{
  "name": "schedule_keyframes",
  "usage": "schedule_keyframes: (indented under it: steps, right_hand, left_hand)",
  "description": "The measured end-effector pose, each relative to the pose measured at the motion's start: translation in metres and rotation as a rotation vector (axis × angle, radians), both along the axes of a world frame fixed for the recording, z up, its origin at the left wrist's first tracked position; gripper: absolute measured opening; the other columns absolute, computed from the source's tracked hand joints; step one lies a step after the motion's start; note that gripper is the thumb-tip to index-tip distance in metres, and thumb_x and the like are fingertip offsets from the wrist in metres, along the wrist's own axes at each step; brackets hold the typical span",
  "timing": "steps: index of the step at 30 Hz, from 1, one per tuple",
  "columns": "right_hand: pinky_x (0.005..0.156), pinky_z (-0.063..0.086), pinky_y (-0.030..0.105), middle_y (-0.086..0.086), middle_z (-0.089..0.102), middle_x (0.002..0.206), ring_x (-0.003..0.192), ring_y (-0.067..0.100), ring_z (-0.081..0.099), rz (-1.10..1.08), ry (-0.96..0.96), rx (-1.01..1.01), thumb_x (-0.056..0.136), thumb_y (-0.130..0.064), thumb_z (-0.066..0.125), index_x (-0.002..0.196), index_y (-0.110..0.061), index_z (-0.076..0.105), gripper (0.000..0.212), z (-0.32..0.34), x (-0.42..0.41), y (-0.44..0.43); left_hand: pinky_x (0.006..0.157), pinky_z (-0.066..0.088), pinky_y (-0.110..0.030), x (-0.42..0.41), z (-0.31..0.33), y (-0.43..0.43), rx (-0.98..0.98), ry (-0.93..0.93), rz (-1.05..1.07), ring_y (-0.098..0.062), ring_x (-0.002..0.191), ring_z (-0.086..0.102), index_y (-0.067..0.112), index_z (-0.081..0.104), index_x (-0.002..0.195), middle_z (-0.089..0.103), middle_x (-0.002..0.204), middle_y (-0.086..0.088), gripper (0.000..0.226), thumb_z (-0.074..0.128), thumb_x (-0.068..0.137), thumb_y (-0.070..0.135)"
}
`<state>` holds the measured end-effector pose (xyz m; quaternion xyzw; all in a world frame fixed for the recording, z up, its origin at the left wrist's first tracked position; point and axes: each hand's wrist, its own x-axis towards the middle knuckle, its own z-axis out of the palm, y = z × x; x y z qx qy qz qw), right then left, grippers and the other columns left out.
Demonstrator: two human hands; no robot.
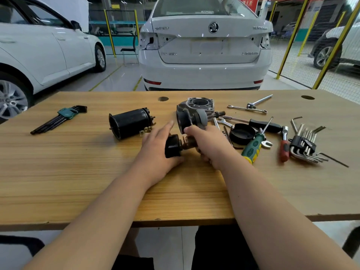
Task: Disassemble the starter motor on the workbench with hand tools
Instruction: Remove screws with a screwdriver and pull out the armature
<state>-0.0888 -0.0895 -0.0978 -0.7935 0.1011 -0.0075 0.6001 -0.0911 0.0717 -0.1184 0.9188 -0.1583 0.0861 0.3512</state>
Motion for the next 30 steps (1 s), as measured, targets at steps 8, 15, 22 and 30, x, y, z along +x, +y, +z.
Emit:
schedule_keyframes:
  steps: [8, 15, 22, 30]
  right_hand:
    - [0.040, 0.033, 0.024, 0.021, 0.071, 0.095, 0.047, 0.010, 0.043, 0.047, -0.117, 0.177, 0.071, -0.044, 0.061, 0.096, -0.010, 0.062, 0.042, 0.005, -0.004, -0.018]
    - [0.070, 0.051, 0.028, -0.015, 0.062, 0.097, 0.086, 0.011, 0.059, 0.127, -0.347, -0.656, 0.070, -0.047, 0.066, 0.126, -0.032, 0.053, 0.059, -0.007, -0.010, -0.002]
    - [0.067, 0.049, 0.026, -0.010, 0.067, 0.107, 0.088, 0.011, 0.059, 0.119, -0.463, -0.777, 0.071, -0.060, 0.069, 0.136, -0.035, 0.040, 0.075, -0.007, -0.012, -0.002]
    - [0.079, 0.042, 0.025, -0.012, 0.059, 0.125, 0.110, 0.009, 0.054, -0.008, -0.415, -0.532, 0.062, -0.066, 0.076, 0.136, -0.033, 0.044, 0.087, -0.008, -0.006, -0.017]
  left_hand:
    - [0.104, 0.027, -0.042, 0.016, 0.001, 0.026, 0.167, -0.108, 0.234, -0.018, 0.123, 0.041, 0.039, 0.024, 0.148, 0.049, 0.132, 0.010, 0.094, 0.070, 0.071, 0.065]
    - [0.103, 0.034, -0.039, 0.017, 0.029, 0.015, -0.241, -0.197, 0.134, -0.013, 0.126, 0.038, 0.031, 0.034, 0.146, 0.043, 0.128, 0.016, 0.086, 0.049, 0.073, 0.074]
    - [0.074, 0.047, -0.022, 0.035, 0.068, -0.004, -0.136, 0.111, -0.206, 0.000, 0.085, 0.067, 0.040, 0.067, 0.104, 0.071, 0.090, 0.022, 0.020, 0.064, 0.087, 0.050]
    - [0.066, 0.054, -0.027, 0.043, 0.047, -0.030, -0.737, -0.070, -0.013, -0.003, 0.076, 0.067, 0.034, 0.067, 0.087, 0.069, 0.081, 0.015, 0.015, 0.065, 0.084, 0.049]
